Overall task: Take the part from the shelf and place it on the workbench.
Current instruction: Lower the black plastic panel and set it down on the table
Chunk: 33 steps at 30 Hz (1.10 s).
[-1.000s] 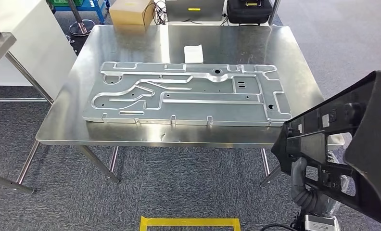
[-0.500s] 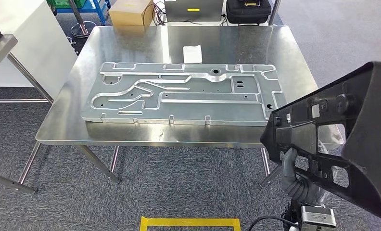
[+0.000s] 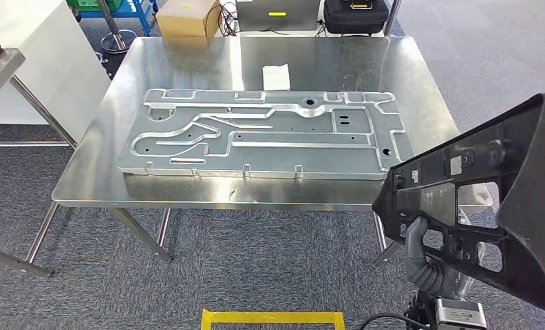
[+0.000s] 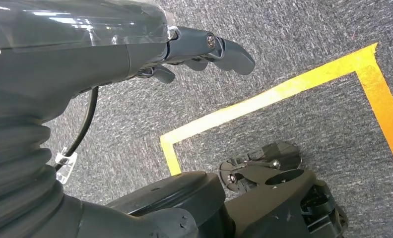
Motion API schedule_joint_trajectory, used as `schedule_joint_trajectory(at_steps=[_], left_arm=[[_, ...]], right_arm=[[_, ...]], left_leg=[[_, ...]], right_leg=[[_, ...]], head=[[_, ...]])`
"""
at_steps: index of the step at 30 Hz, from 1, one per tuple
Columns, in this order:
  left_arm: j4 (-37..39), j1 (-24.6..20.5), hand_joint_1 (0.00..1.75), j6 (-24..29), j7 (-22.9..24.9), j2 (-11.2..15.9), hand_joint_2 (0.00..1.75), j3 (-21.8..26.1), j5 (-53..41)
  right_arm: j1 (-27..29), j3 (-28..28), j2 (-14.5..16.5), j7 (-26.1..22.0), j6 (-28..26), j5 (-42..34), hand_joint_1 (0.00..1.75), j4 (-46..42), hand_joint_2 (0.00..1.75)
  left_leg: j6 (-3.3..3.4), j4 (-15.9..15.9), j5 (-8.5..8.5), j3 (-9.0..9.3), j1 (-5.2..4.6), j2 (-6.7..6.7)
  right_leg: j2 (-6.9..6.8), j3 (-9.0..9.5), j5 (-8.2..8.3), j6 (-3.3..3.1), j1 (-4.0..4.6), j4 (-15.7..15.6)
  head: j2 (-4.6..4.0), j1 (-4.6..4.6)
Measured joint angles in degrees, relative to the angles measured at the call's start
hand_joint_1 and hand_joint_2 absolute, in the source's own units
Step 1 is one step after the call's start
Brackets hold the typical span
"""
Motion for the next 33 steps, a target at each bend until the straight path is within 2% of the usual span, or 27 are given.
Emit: schedule_joint_trajectory(at_steps=[17, 33], left_arm=[[0.00, 0.00, 0.00, 0.10, -0.02, -0.06, 1.75, 0.10, -0.23], [0.00, 0.01, 0.00, -0.12, -0.36, 0.07, 1.75, 0.99, 0.69]], right_arm=[[0.21, 0.00, 0.00, 0.66, -1.01, 1.90, 1.75, 0.02, 1.75], [-4.88, 1.62, 0.00, 2.52, -1.26, 3.70, 1.75, 2.96, 1.75]], left_leg=[[0.00, 0.00, 0.00, 0.00, 0.00, 0.00], [-0.01, 0.01, 0.01, -0.01, 0.01, -0.01]], right_leg=[[0.01, 0.01, 0.01, 0.01, -0.01, 0.00], [-0.01, 0.02, 0.01, 0.01, -0.01, 0.01]], head=[[-0.01, -0.01], [0.00, -0.01]])
